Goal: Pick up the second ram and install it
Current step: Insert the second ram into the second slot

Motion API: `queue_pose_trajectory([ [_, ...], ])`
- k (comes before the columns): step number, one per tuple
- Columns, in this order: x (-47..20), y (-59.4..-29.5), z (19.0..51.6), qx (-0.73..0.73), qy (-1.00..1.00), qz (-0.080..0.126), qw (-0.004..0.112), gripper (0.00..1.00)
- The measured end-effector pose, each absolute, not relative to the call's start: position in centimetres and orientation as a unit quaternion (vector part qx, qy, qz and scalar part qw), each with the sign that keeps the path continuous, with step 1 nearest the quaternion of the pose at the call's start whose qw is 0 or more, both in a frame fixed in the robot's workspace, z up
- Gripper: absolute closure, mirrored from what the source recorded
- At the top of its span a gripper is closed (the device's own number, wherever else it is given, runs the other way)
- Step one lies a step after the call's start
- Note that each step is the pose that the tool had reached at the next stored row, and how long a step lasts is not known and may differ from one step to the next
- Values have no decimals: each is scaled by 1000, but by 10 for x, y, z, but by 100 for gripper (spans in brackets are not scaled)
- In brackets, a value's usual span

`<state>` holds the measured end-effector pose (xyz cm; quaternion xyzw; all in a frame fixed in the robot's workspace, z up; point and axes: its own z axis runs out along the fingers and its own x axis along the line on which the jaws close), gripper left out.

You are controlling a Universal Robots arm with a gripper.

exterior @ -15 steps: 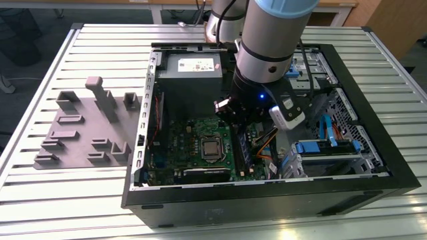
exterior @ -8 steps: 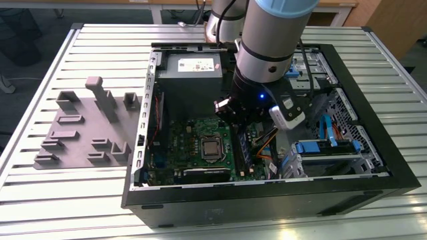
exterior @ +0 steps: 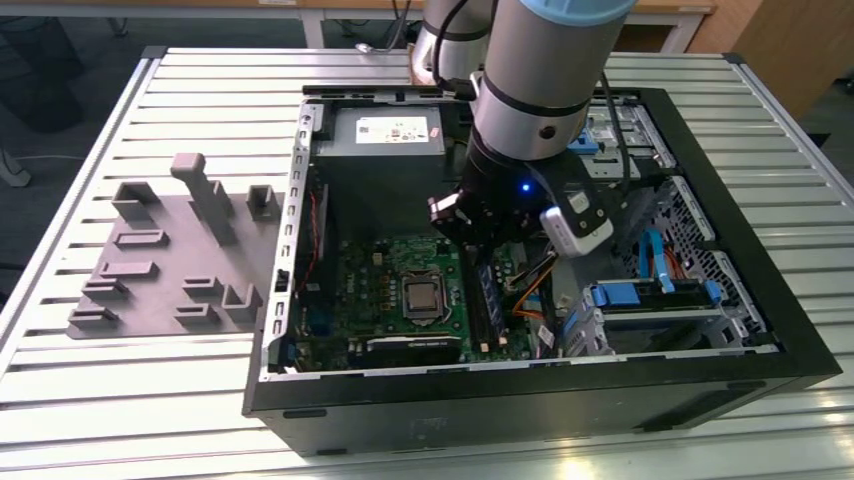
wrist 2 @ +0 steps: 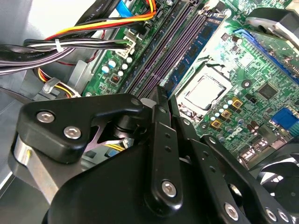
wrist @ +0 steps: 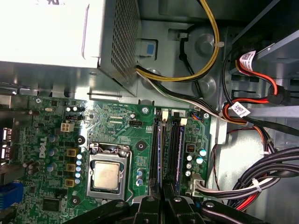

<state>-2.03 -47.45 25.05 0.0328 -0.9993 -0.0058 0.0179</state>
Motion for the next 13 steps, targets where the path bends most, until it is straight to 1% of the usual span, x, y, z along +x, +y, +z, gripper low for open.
queue_pose_trajectory([
  [2, -20, -475, 251, 33, -999, -6, 18, 86],
  [4, -20, -475, 260, 33, -999, -6, 18, 86],
  [13, -20, -475, 260, 32, -999, -6, 18, 86],
])
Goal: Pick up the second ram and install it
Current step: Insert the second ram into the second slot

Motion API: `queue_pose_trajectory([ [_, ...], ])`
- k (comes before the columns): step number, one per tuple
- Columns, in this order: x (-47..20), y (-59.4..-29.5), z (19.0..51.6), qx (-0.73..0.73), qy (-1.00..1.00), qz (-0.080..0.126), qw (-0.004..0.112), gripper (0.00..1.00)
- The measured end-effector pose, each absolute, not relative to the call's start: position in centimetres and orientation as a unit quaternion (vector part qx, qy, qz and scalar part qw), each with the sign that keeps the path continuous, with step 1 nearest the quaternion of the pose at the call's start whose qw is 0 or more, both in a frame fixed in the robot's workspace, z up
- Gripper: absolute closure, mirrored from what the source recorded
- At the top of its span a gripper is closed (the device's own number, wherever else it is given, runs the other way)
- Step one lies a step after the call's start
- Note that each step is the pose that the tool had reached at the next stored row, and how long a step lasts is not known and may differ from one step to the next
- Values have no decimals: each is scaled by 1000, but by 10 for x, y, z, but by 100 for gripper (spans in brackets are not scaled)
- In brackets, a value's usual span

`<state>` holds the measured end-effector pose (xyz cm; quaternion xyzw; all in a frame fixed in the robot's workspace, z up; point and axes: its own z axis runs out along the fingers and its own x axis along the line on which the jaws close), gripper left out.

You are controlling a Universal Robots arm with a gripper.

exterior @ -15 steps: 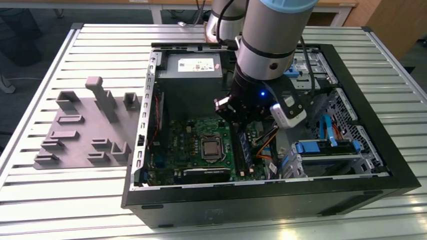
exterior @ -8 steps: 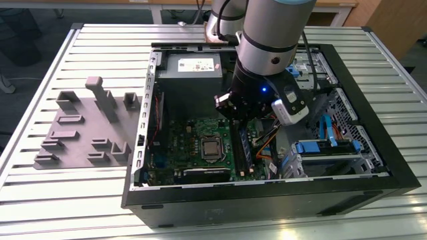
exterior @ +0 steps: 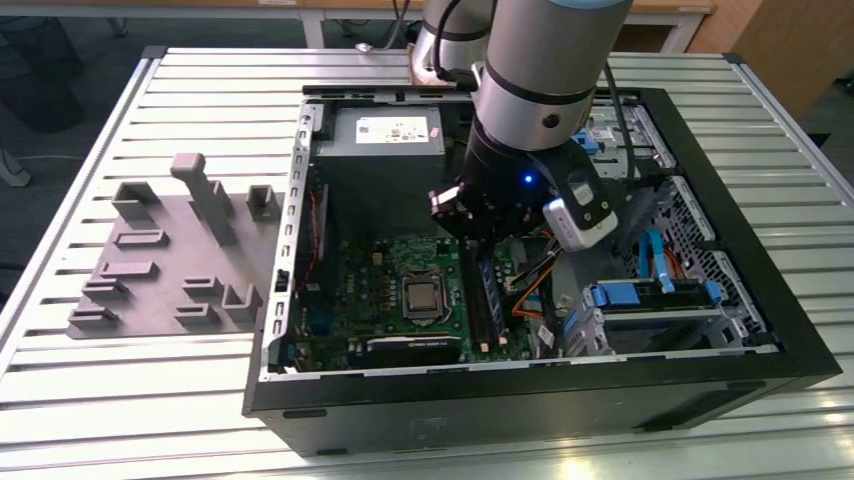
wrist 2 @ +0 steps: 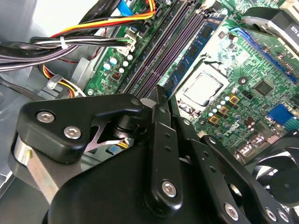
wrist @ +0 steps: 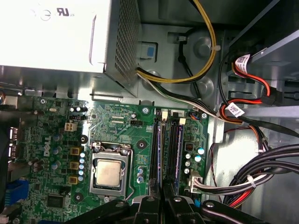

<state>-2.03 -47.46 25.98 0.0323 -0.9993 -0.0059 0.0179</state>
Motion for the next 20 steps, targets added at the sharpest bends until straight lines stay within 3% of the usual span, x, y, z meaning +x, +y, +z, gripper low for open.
queue_pose_trajectory([
  [20, -20, -475, 262, 22, -1000, -6, 18, 86],
])
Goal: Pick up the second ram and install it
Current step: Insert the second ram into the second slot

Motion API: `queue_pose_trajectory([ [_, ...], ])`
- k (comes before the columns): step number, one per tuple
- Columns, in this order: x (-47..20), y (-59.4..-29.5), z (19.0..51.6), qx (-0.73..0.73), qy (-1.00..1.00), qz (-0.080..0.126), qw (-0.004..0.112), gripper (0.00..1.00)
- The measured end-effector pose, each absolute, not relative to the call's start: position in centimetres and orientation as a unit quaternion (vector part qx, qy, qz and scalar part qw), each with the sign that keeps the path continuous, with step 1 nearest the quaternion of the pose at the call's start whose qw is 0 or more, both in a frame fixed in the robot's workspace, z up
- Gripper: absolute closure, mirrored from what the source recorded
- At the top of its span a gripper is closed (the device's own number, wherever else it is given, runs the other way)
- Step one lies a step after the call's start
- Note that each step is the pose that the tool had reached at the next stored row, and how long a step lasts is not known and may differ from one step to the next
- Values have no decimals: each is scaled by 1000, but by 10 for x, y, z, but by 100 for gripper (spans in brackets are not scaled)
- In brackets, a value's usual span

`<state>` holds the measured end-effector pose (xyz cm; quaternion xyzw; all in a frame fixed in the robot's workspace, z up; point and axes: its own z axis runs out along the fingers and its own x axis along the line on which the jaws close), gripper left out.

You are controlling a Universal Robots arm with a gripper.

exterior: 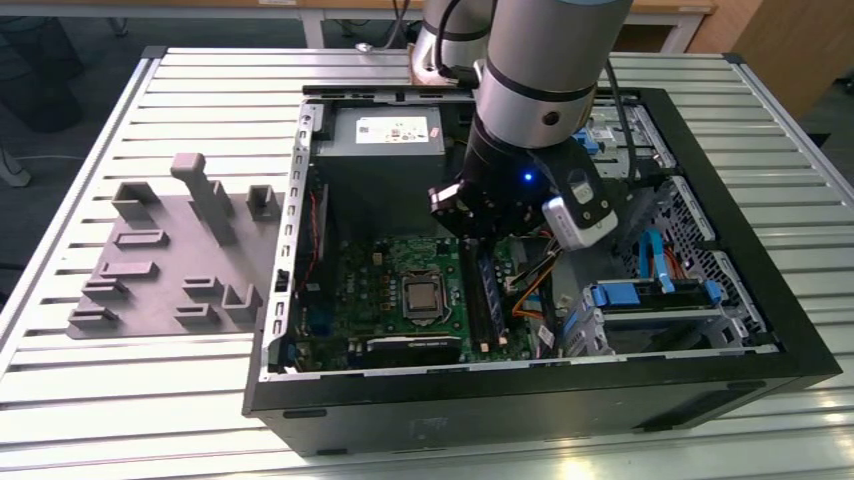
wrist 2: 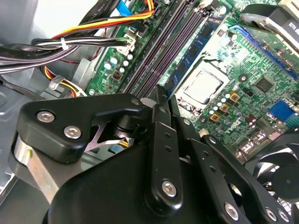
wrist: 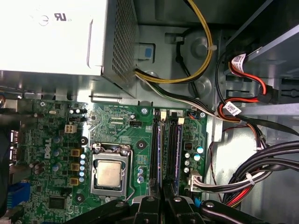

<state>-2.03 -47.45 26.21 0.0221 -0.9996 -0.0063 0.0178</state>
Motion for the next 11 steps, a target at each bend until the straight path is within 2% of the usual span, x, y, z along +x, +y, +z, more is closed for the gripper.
queue_pose_trajectory([
  [11, -20, -475, 253, 10, -1000, -6, 18, 86],
])
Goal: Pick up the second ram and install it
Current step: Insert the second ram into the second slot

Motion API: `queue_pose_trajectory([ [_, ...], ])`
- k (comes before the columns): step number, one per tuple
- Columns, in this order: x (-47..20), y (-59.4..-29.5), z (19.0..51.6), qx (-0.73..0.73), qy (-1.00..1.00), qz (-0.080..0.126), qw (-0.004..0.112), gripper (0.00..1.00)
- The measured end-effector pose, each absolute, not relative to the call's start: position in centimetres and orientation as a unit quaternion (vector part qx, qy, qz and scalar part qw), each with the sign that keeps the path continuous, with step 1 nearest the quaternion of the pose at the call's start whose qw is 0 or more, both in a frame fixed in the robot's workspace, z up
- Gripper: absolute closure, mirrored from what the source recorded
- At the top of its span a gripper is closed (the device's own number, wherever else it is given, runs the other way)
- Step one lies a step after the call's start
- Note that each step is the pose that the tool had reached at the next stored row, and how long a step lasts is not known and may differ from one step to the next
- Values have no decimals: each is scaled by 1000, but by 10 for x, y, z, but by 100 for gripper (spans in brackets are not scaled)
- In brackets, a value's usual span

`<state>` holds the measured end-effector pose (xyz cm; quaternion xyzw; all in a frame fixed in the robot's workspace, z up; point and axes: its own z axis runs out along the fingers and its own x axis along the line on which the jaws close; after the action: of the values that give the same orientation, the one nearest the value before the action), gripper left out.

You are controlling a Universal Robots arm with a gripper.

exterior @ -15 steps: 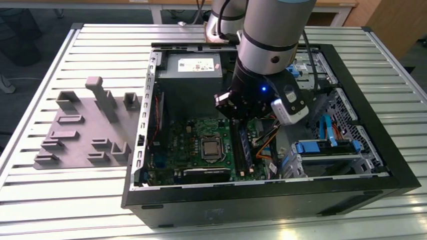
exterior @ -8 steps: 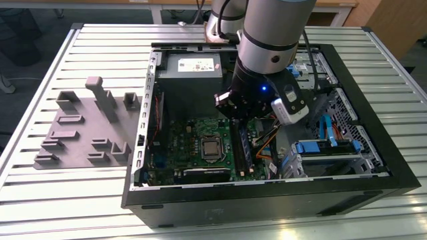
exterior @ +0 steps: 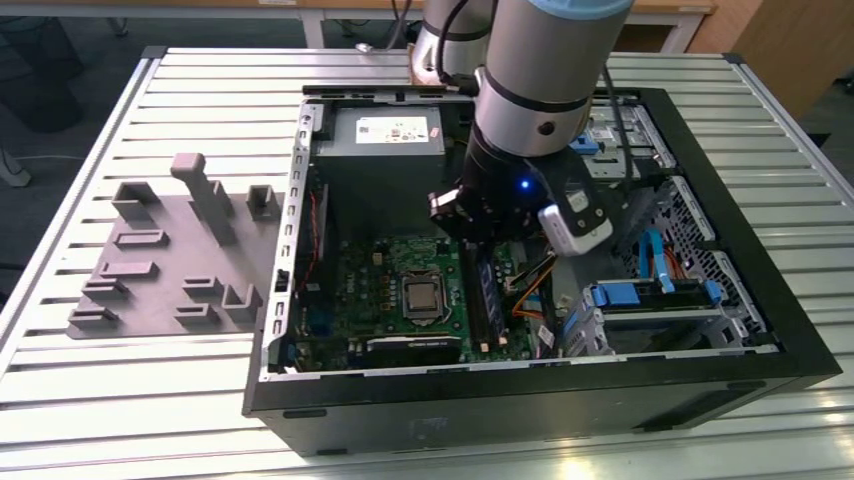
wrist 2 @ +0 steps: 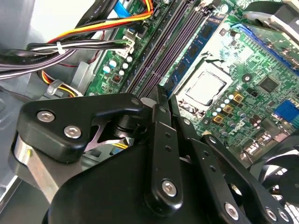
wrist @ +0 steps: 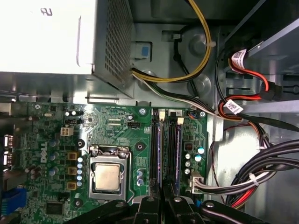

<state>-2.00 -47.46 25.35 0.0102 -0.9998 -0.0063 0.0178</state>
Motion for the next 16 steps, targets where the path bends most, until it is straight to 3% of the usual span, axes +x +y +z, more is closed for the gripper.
queue_pose_trajectory([
  [16, -19, -477, 247, -3, -1000, -7, 18, 86],
])
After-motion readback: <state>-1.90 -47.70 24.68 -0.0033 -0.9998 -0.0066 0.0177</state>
